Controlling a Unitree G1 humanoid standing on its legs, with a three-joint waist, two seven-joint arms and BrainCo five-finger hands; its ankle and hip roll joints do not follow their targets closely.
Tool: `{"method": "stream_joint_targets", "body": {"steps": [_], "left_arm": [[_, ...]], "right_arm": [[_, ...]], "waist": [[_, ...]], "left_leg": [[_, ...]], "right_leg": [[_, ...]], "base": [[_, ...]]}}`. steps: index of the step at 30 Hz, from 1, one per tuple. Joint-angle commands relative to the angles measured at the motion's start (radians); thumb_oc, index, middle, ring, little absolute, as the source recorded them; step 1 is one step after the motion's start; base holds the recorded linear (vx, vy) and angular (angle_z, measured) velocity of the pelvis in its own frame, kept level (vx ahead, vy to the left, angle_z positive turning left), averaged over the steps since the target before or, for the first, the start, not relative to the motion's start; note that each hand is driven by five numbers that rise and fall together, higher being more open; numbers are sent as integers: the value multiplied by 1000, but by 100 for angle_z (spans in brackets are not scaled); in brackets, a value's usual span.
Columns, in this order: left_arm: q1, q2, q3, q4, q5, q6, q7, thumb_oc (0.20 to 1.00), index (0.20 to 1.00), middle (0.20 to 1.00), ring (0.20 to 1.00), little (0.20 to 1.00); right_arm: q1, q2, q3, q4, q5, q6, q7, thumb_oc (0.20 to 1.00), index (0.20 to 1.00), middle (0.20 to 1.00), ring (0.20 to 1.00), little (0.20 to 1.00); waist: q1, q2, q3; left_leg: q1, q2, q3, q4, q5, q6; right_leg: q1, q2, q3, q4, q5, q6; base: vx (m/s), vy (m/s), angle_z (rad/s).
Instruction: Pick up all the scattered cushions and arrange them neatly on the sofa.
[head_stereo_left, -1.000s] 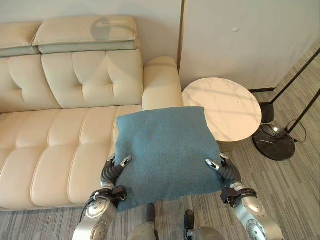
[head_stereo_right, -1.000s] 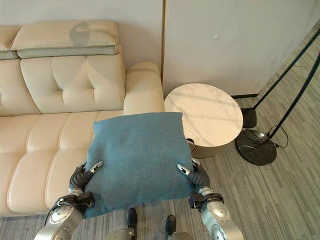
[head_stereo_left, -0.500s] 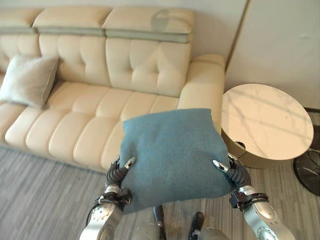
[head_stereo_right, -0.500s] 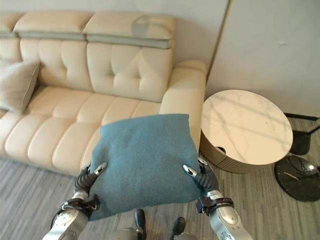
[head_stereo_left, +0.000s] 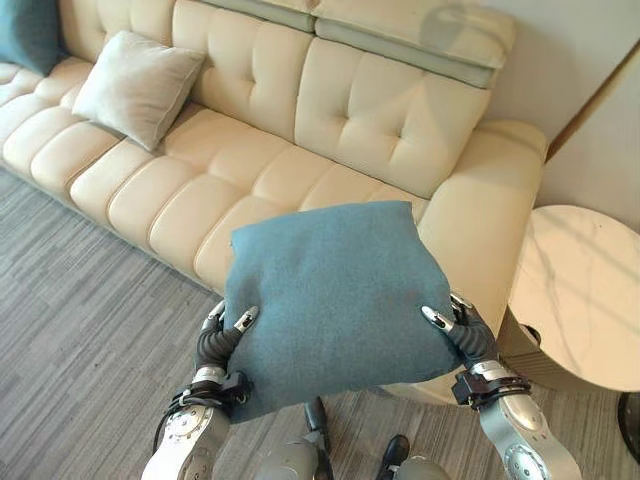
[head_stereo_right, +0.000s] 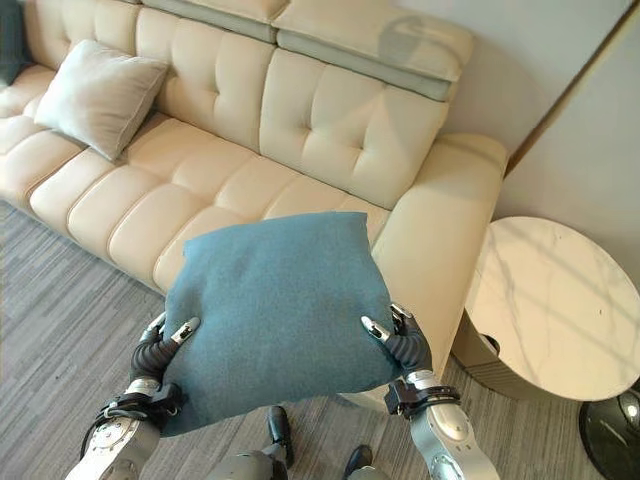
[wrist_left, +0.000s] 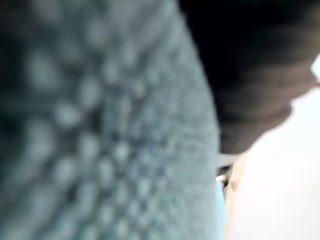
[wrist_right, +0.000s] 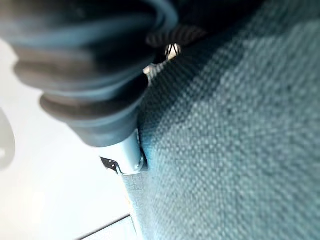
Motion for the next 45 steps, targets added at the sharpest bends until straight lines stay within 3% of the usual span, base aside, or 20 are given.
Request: {"method": "stream_joint_targets", "body": {"steps": [1, 3, 4, 5, 6, 7, 8, 10, 11, 15, 18, 20, 22, 23, 27, 28, 29, 32, 36, 45], "left_arm": [[-50, 33, -12, -149, 31, -117, -16, 200, 200, 200, 200, 200], [-71, 48, -24, -131, 60, -118, -1, 200, 200, 200, 200, 200], [-87, 51, -37, -99, 68, -128, 15, 200, 200, 200, 200, 200], [-88, 51, -38, -98, 68, -129, 15, 200, 200, 200, 200, 200], [-93, 46, -37, -86, 79, -131, 21, 200, 200, 200, 200, 200], [-93, 46, -37, -86, 79, -131, 21, 200, 200, 200, 200, 200], [-96, 38, -35, -73, 80, -131, 26, 200, 200, 200, 200, 200], [-96, 38, -35, -73, 80, -131, 26, 200, 200, 200, 200, 200], [-99, 38, -32, -57, 85, -128, 21, 200, 200, 200, 200, 200], [-90, 30, -30, -61, 97, -120, 7, 200, 200, 200, 200, 200], [-91, 15, -37, -62, 81, -118, -1, 200, 200, 200, 200, 200], [-88, 10, -39, -64, 74, -119, -8, 200, 200, 200, 200, 200], [-85, 12, -27, -82, 61, -126, -4, 200, 200, 200, 200, 200], [-85, 12, -27, -82, 61, -126, -4, 200, 200, 200, 200, 200], [-69, 6, -25, -90, 48, -119, 2, 200, 200, 200, 200, 200], [-63, 3, -27, -91, 52, -119, 7, 200, 200, 200, 200, 200], [-63, 3, -27, -91, 52, -119, 7, 200, 200, 200, 200, 200], [-67, 1, -36, -95, 70, -123, 17, 200, 200, 200, 200, 200], [-66, 1, -45, -82, 86, -125, 5, 200, 200, 200, 200, 200], [-44, 35, -38, -77, 106, -116, -10, 200, 200, 200, 200, 200]], "right_arm": [[-85, 42, 40, -107, -28, -98, 50, 200, 200, 200, 200, 200], [-94, 52, 49, -87, -47, -105, 31, 200, 200, 200, 200, 200], [-109, 62, 59, -61, -40, -113, 19, 200, 200, 200, 200, 200], [-110, 62, 59, -61, -40, -113, 19, 200, 200, 200, 200, 200], [-110, 61, 61, -48, -27, -115, 9, 200, 200, 200, 200, 200], [-111, 61, 61, -48, -27, -115, 9, 200, 200, 200, 200, 200], [-109, 58, 58, -42, -20, -118, 0, 200, 200, 200, 200, 200], [-109, 58, 58, -42, -20, -118, 0, 200, 200, 200, 200, 200], [-92, 51, 48, -34, -12, -113, 4, 200, 200, 200, 200, 200], [-41, 47, 26, -25, -4, -102, 16, 200, 200, 200, 200, 200], [-32, 39, -2, -27, 5, -109, 14, 200, 200, 200, 200, 200], [-33, 27, -14, -32, 2, -108, 12, 200, 200, 200, 200, 200], [-41, 8, -20, -42, 5, -108, 16, 200, 200, 200, 200, 200], [-41, 8, -20, -42, 5, -108, 16, 200, 200, 200, 200, 200], [-47, 11, -23, -31, -2, -106, 0, 200, 200, 200, 200, 200], [-51, 9, -17, -18, -16, -104, -8, 200, 200, 200, 200, 200], [-51, 9, -16, -18, -16, -104, -8, 200, 200, 200, 200, 200], [-54, 4, -17, -4, -46, -102, -20, 200, 200, 200, 200, 200], [-44, 4, -20, 22, -62, -87, -21, 200, 200, 200, 200, 200], [-36, 39, -13, 32, -89, -53, -3, 200, 200, 200, 200, 200]], "waist": [[-28, -10, -30], [-47, -5, -17], [-71, -4, -14], [-69, -3, -16], [-74, -2, -15], [-74, -1, -16], [-78, -10, -12], [-77, -9, -14], [-82, -30, -11], [-82, -53, -33], [-101, -31, -65], [-111, -22, -64], [-97, -26, -44], [-96, -26, -44], [-88, -56, -51], [-85, -60, -52], [-86, -61, -52], [-94, -48, -46], [-92, -19, -49], [-84, 3, -75]], "left_leg": [[114, 4, -31, -8, -178, -42], [120, -11, -66, -8, -188, -27], [109, -13, -98, -8, -173, -31], [107, -13, -96, -8, -174, -32], [106, -22, -131, -8, -161, -40], [104, -21, -130, -8, -160, -40], [107, -33, -163, -8, -158, -42], [104, -33, -162, -8, -157, -42], [113, -51, -206, -8, -157, -44], [162, -66, -222, -8, -201, -48], [217, -44, -218, 3, -227, -67], [210, -35, -208, 100, -231, -85], [118, -36, -221, 343, -163, -118], [117, -36, -220, 345, -165, -118], [62, -29, -266, 241, -211, -78], [33, -20, -332, 162, -166, -81], [36, -20, -332, 155, -163, -81], [-16, 5, -424, 7, -32, -115], [-21, -6, -494, -8, -26, -125], [29, 8, -267, -8, -94, -76]], "right_leg": [[-99, -26, 87, 146, -26, 0], [-156, -36, 164, 258, -11, 1], [-225, 64, 307, 247, -44, -24], [-227, 65, 308, 246, -43, -25], [-245, 127, 389, 174, -49, -31], [-246, 128, 389, 171, -45, -31], [-255, 172, 457, 74, -17, -27], [-255, 173, 458, 68, -12, -28], [-274, 207, 520, -34, 52, -13], [-234, 200, 417, -115, 97, -5], [-171, 205, 393, -132, 71, -27], [-131, 206, 386, -126, 46, -44], [-52, 207, 427, -131, 13, -77], [-52, 207, 427, -132, 13, -77], [-49, 182, 475, -108, -9, -78], [-47, 181, 500, -96, -20, -84], [-48, 181, 500, -95, -21, -84], [-40, 193, 552, -86, -30, -90], [-4, 205, 653, -88, -43, -83], [-64, 140, 744, -90, -14, 4]], "base": [[31, 326, 34], [0, 243, 58], [-28, 114, 62], [22, 68, 102], [55, 18, 86], [123, 4, 87], [63, -18, 51], [101, -38, 91], [206, -94, 76], [314, -125, 56], [470, -189, 43], [295, -132, 48], [312, -174, 5], [232, -150, -66], [137, -37, -60], [87, -10, -56], [125, -3, -68], [124, 67, -57], [215, 205, -58], [134, 271, -121]]}}
